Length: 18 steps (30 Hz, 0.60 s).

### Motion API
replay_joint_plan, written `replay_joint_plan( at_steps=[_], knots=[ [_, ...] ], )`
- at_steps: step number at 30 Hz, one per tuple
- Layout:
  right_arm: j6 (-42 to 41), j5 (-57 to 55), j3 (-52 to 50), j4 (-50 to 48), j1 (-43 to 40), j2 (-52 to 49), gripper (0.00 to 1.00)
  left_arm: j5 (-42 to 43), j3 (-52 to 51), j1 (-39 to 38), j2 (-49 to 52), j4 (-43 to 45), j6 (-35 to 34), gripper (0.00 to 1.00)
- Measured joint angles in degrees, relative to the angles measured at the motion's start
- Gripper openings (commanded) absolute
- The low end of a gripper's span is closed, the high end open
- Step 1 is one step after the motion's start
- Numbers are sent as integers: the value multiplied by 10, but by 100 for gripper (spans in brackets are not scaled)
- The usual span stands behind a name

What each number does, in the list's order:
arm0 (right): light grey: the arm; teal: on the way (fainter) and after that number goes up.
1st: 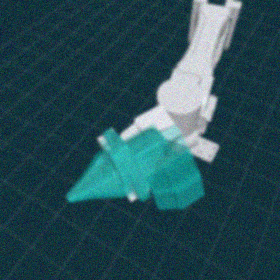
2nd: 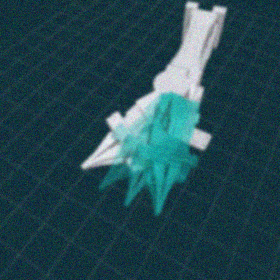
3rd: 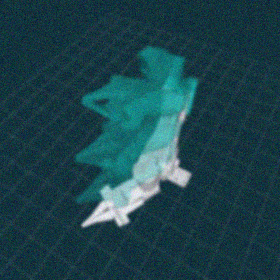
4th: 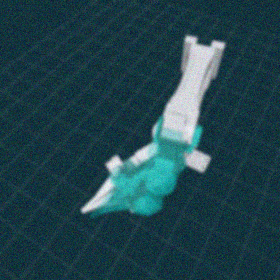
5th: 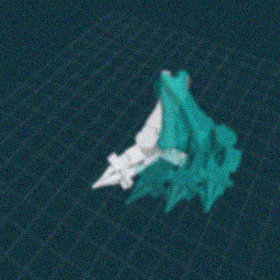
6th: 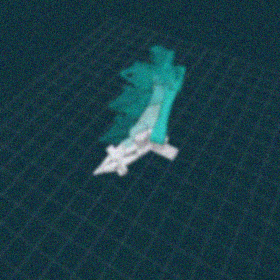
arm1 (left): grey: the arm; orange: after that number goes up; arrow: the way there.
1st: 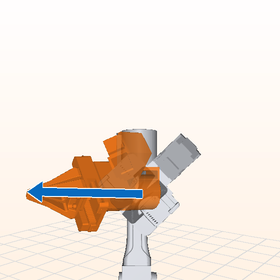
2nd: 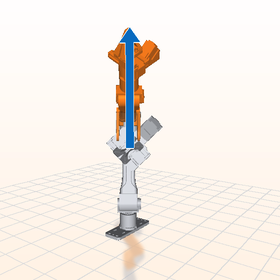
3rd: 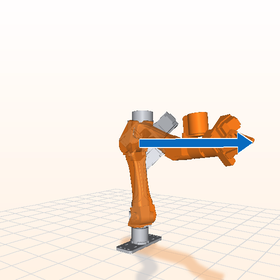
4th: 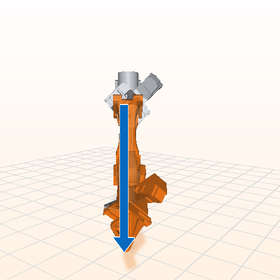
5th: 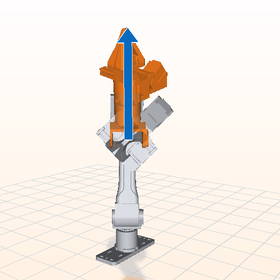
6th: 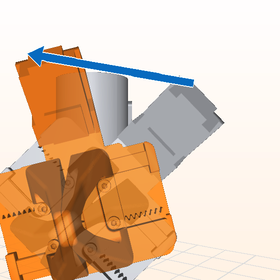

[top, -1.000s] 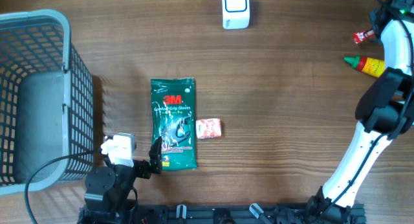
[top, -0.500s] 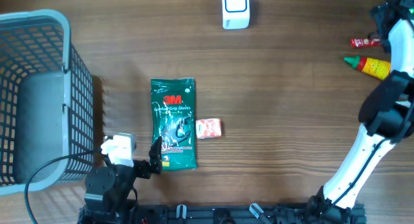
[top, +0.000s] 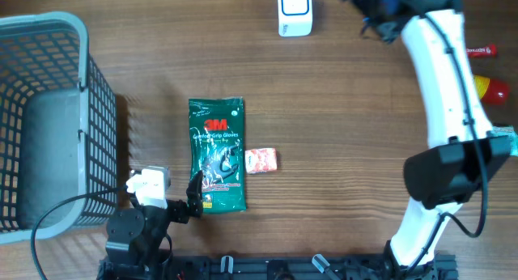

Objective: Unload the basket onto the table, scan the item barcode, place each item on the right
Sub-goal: 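Reach the right gripper to the Kleenex tissue pack and grasp it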

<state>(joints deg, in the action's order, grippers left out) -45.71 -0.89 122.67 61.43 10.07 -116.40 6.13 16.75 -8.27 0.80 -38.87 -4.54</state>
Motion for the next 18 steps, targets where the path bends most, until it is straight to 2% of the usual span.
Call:
replay_joint_plan(
  at_steps=[5, 9, 18],
  knots=[
    [2, -13, 0, 40, 133, -2, 100, 0, 0, 0, 0, 0, 0, 100],
    [2, -6, -23, 50, 204, -15, 100, 0, 0, 0, 0, 0, 0, 100],
    [15, 9, -199, 33, 292, -48, 99, 0, 0, 0, 0, 0, 0, 100]
  ],
)
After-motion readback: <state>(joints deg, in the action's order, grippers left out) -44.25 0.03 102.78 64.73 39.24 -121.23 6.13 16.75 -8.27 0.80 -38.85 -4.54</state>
